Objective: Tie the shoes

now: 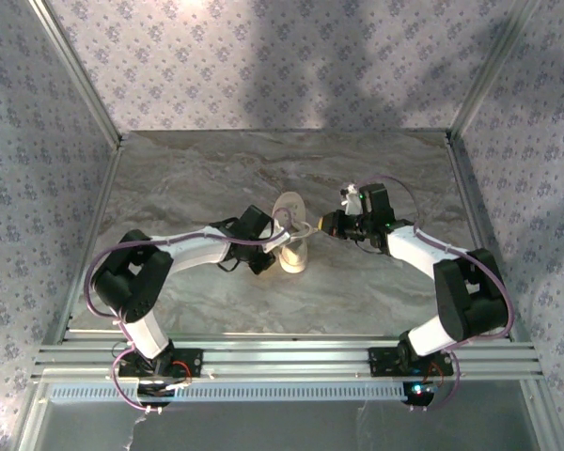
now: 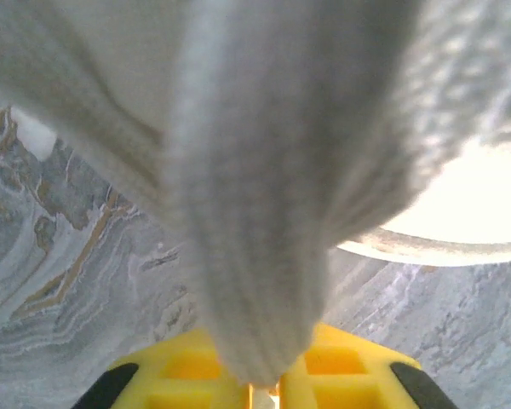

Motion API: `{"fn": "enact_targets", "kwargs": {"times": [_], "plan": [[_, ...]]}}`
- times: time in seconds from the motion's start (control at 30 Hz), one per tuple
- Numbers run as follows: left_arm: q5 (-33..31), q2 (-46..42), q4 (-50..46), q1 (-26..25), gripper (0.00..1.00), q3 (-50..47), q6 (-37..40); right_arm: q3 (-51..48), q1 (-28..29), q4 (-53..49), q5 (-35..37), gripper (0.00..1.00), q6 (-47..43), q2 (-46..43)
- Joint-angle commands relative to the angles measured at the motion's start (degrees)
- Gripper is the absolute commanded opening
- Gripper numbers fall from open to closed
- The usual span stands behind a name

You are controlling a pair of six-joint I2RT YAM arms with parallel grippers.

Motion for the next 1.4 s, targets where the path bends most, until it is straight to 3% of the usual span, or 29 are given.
{"fn": "enact_targets", "kwargs": {"times": [0.0,0.7,1.0,1.07,1.17,1.23,1.37], "plan": [[-0.1,-2.9,-1.9,-0.2,0.0,-0.2,-0.7,1.3,-0.6,-2.0,1.6,0.0,-1.3,-2.6],[2.0,-15.2,-13.7,4.6,0.0,3.2,5.6,6.7,-9.7,-17.8,11.9,0.0,-11.8,-15.0],[12.0,-12.9,-14.4,6.7,0.0,3.9,6.4,9.3,-10.7,-21.1,13.2,0.0,-15.3,-14.9],[9.4,-12.1,-14.7,6.7,0.0,4.5,5.7,9.2,-10.7,-21.7,13.2,0.0,-16.1,-15.1],[0.7,-13.4,-16.1,8.0,0.0,5.4,5.6,10.4,-11.0,-24.7,16.7,0.0,-19.9,-16.5],[-5.1,-15.2,-17.5,11.3,0.0,6.6,5.1,11.8,-11.7,-27.1,19.1,0.0,-23.1,-17.1],[-8.1,-17.7,-17.8,19.1,0.0,9.3,2.6,14.5,-13.5,-28.6,22.9,0.0,-27.2,-16.3]]}}
